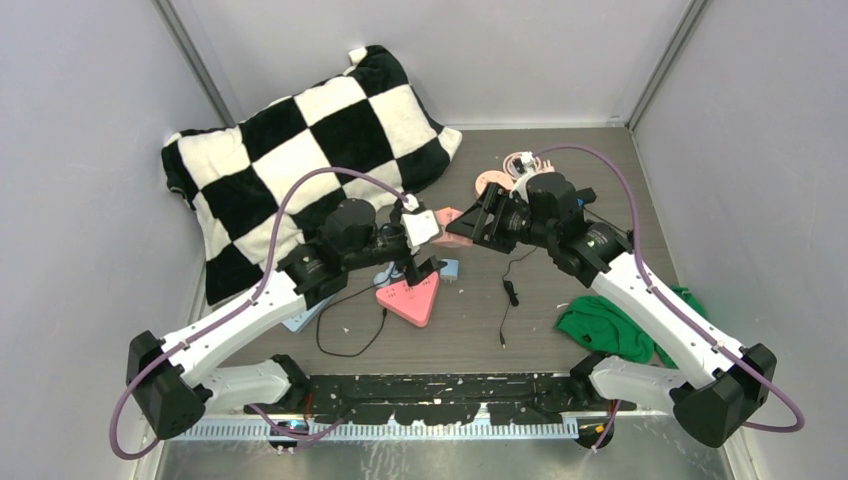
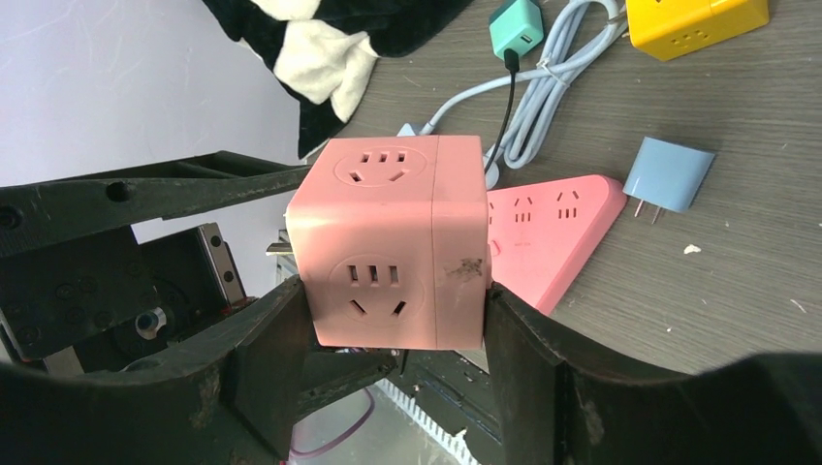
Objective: Insert the plug
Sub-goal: Pick up the plug from the center of the board.
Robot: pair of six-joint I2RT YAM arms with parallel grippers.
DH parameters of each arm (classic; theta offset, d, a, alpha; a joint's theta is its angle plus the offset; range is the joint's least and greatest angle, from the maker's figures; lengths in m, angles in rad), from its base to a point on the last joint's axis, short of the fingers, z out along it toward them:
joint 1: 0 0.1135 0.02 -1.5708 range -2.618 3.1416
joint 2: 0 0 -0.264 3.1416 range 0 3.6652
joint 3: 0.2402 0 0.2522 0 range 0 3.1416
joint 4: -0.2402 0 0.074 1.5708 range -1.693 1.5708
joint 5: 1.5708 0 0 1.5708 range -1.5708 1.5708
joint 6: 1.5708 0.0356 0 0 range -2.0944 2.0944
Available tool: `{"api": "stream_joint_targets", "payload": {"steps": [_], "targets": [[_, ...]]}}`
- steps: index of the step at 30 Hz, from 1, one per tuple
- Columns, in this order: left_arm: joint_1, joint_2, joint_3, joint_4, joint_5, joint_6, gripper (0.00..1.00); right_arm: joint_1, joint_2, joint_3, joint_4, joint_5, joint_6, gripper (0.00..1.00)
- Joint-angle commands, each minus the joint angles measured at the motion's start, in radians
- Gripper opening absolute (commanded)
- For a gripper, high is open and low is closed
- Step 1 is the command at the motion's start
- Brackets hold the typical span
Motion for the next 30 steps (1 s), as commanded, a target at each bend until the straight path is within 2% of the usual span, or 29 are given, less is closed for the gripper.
{"api": "stream_joint_targets", "payload": {"steps": [1, 7, 15, 25, 30], "targets": [[-0.012, -0.045, 0.018, -0.018, -0.024, 0.102, 0.96, 0.012, -0.062, 0.025, 0.054, -0.016, -0.045, 0.55], [-0.012, -0.090, 0.022, -0.090, 0.010, 0.178, 0.99, 0.012, -0.078, 0.017, 0.044, -0.045, -0.066, 0.55], [-0.012, -0.054, 0.057, -0.125, 0.001, 0.196, 0.99, 0.012, -0.060, 0.007, 0.096, -0.147, -0.076, 0.54], [-0.012, -0.051, 0.064, -0.094, 0.029, 0.195, 0.97, 0.012, -0.064, 0.006, 0.089, -0.177, -0.080, 0.54], [-0.012, -0.056, 0.058, -0.085, 0.084, 0.178, 0.86, 0.014, -0.048, 0.012, 0.089, -0.193, -0.074, 0.54]]}}
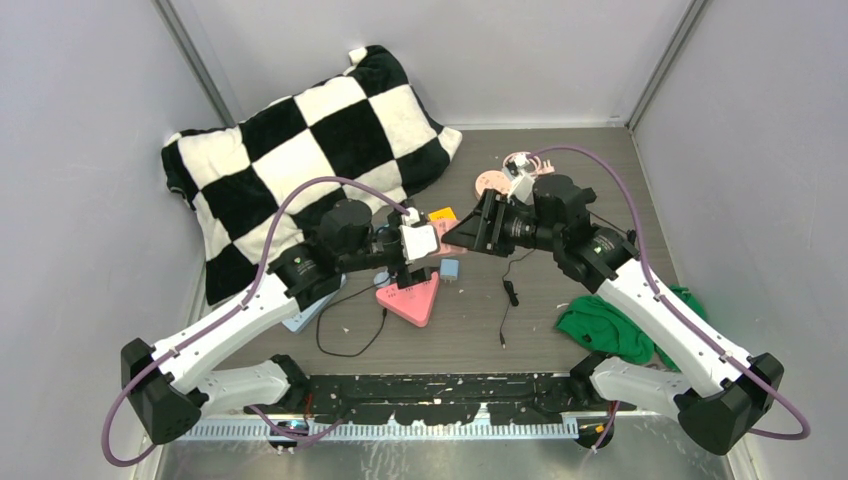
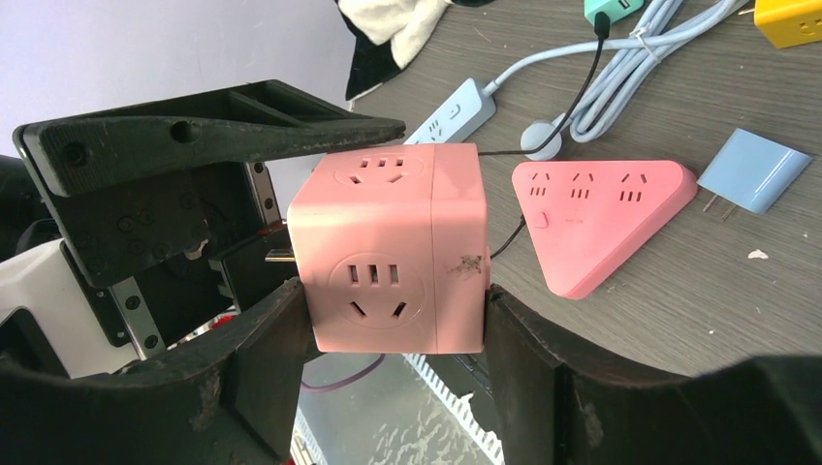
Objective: Insert the plug
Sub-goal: Pick up the plug from the center of the board.
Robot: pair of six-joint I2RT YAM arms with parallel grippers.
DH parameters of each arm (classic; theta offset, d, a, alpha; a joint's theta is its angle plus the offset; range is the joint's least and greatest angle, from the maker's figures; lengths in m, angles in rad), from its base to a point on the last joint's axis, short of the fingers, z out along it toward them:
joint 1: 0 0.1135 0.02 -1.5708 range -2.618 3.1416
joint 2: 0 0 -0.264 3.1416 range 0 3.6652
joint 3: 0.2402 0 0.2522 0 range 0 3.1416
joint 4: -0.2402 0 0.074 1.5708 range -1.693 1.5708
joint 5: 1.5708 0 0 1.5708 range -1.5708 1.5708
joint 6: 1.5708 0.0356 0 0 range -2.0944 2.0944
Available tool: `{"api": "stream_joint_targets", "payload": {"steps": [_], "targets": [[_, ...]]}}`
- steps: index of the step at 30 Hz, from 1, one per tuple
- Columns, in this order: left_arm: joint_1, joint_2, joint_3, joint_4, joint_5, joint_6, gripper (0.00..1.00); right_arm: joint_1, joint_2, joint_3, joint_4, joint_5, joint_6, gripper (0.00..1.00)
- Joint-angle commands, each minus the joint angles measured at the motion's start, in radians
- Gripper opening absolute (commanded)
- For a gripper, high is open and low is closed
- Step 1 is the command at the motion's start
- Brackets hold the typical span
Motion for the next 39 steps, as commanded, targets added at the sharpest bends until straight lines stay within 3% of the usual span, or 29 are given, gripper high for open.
{"api": "stream_joint_targets", "payload": {"steps": [1, 4, 8, 11, 16, 18, 22, 26, 39], "targets": [[-0.004, -0.018, 0.026, 0.039, 0.068, -0.003, 0.84, 0.005, 0.000, 0.023, 0.057, -0.043, -0.004, 0.54], [-0.004, -0.023, 0.020, 0.035, 0.067, -0.027, 0.74, 0.006, -0.006, 0.023, 0.058, -0.046, -0.012, 0.55], [-0.004, -0.031, 0.001, 0.072, 0.081, -0.093, 0.42, 0.005, -0.015, 0.018, 0.061, -0.047, -0.026, 0.59], [-0.004, -0.043, -0.026, 0.132, 0.087, -0.188, 0.29, 0.006, -0.037, 0.004, 0.089, -0.044, -0.033, 0.70], [-0.004, -0.090, -0.111, 0.351, 0.112, -0.386, 0.22, 0.006, -0.138, -0.061, 0.212, 0.011, 0.008, 0.94], [-0.004, -0.116, -0.156, 0.488, 0.107, -0.488, 0.20, 0.006, -0.196, -0.116, 0.295, 0.070, 0.068, 0.99], [-0.004, -0.147, -0.191, 0.676, 0.103, -0.613, 0.18, 0.006, -0.287, -0.199, 0.460, 0.144, 0.242, 1.00], [-0.004, -0.158, -0.190, 0.769, 0.106, -0.650, 0.17, 0.005, -0.310, -0.207, 0.475, 0.181, 0.379, 1.00], [-0.004, -0.100, -0.185, 0.933, 0.184, -0.683, 0.16, 0.006, -0.204, -0.310, 0.907, 0.079, 0.779, 0.98]]}}
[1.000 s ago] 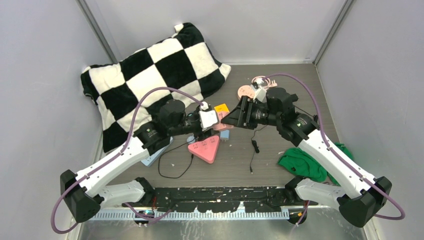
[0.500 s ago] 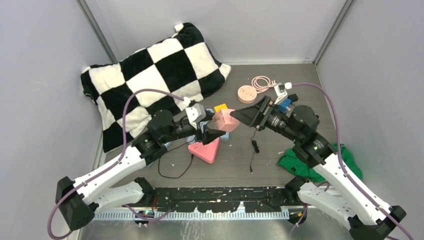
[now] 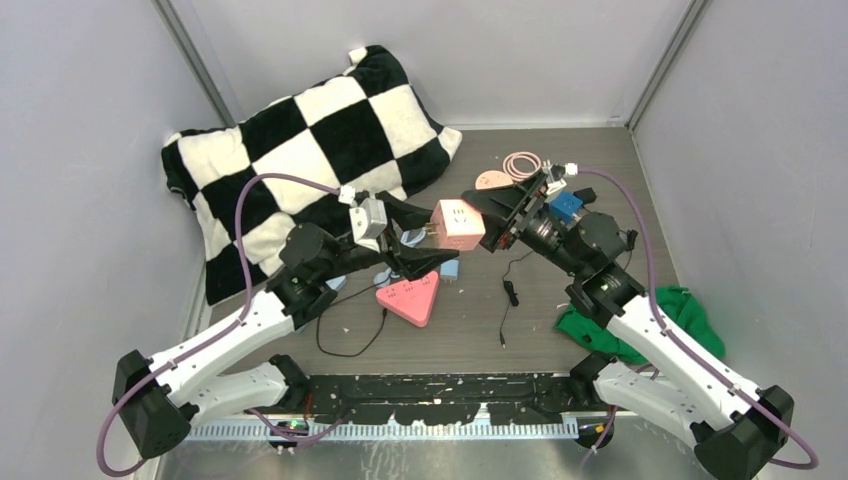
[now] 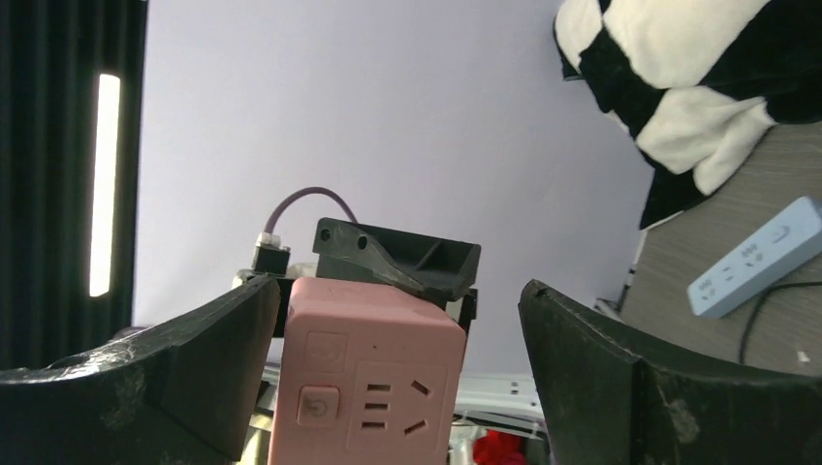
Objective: Insert the plug
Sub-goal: Pick up the plug from the center of the board.
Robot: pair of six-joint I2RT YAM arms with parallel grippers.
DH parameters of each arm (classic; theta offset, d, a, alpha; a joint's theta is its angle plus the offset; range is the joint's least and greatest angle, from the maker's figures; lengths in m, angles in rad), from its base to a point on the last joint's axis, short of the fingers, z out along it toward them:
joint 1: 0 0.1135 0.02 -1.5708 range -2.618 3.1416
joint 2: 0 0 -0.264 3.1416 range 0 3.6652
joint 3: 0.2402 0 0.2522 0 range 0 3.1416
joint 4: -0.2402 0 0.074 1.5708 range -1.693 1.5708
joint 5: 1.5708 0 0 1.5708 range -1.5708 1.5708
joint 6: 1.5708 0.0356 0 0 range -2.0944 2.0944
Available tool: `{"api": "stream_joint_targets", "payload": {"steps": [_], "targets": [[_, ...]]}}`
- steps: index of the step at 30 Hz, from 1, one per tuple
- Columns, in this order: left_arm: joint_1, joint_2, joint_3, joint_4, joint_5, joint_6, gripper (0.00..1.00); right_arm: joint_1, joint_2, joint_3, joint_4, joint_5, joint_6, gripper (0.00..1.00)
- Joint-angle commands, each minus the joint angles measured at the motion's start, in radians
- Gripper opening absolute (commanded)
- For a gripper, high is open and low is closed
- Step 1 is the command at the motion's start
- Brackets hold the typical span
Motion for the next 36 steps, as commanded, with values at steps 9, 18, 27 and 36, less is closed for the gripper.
{"api": "stream_joint_targets", "payload": {"steps": [9, 18, 27, 36], "targets": [[-0.004, 0.032, 0.010, 0.170, -0.014, -0.015, 0.16, 0.009, 0.014, -0.094, 0.389, -0.058, 0.223, 0.91], [-0.004, 0.050, 0.011, 0.191, -0.016, -0.024, 0.16, 0.013, -0.007, -0.141, 0.449, -0.098, 0.249, 0.90], [-0.004, 0.041, -0.033, 0.209, -0.024, -0.021, 0.16, 0.014, -0.055, -0.199, 0.475, -0.060, 0.248, 0.52], [-0.004, -0.074, -0.097, 0.048, -0.143, 0.020, 0.73, 0.013, -0.092, -0.190, 0.368, 0.017, 0.166, 0.37]]}}
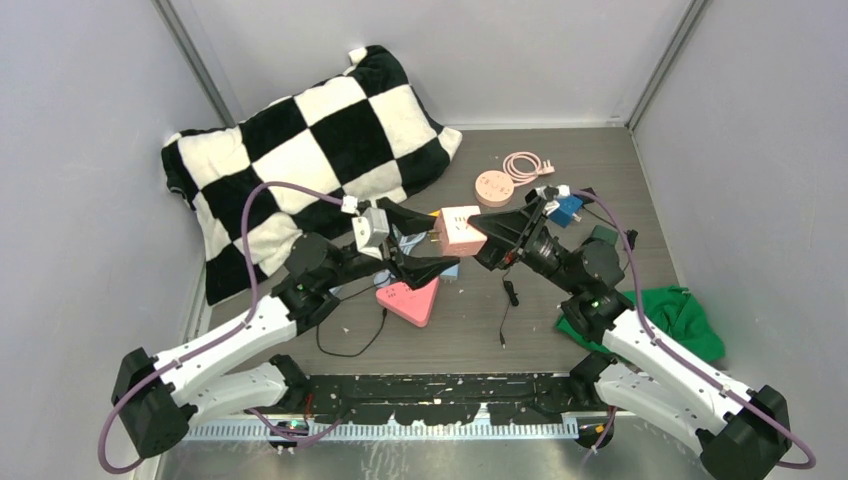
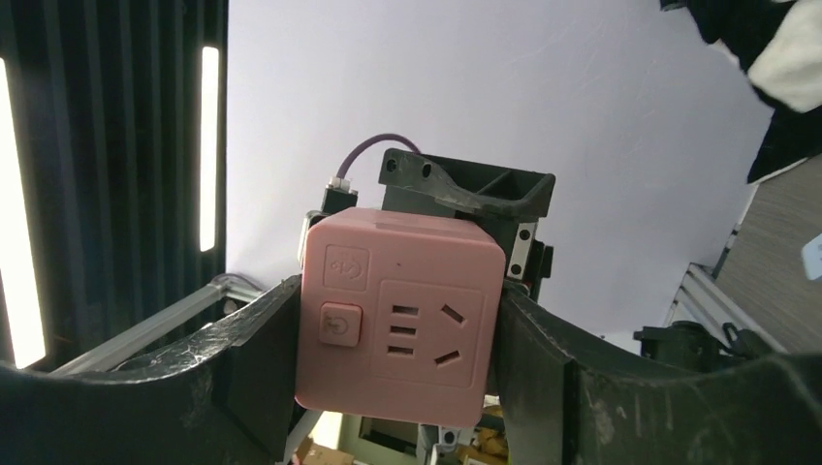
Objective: Insert the plug
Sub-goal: Pick up the plug from the center of the board, then insert the plug into the socket.
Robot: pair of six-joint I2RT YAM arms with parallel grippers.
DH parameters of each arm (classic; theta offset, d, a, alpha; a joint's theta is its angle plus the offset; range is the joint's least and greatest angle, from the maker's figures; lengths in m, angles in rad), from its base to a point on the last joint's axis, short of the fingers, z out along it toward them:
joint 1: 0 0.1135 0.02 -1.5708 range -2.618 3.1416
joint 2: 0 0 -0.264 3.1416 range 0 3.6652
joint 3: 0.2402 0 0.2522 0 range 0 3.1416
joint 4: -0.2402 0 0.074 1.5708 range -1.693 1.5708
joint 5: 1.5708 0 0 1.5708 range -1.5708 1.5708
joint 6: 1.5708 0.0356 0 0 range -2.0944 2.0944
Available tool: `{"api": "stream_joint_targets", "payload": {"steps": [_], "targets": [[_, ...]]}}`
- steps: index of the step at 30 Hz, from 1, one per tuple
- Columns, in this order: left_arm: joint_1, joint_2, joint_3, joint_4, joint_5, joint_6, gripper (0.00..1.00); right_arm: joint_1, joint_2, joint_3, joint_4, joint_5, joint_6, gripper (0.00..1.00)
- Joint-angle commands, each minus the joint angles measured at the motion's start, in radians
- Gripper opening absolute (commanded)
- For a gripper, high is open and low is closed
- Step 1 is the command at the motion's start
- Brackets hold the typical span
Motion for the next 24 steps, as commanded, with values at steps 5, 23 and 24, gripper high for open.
{"api": "stream_joint_targets", "payload": {"steps": [5, 23, 24], "targets": [[0.005, -0.217, -0.066, -0.235, -0.259, 0.077, 0.99, -0.009, -0.139, 0.131, -0.378, 0.195, -0.272, 0.39], [0.005, -0.308, 0.104, -1.052, -0.875, 0.131, 1.00, -0.027, 0.208, 0.618, -1.175, 0.852, -0.893, 0.38], [0.005, -0.302, 0.117, -1.089, -0.876, 0.133, 1.00, -0.031, 0.252, 0.652, -1.199, 0.873, -0.913, 0.38]]}}
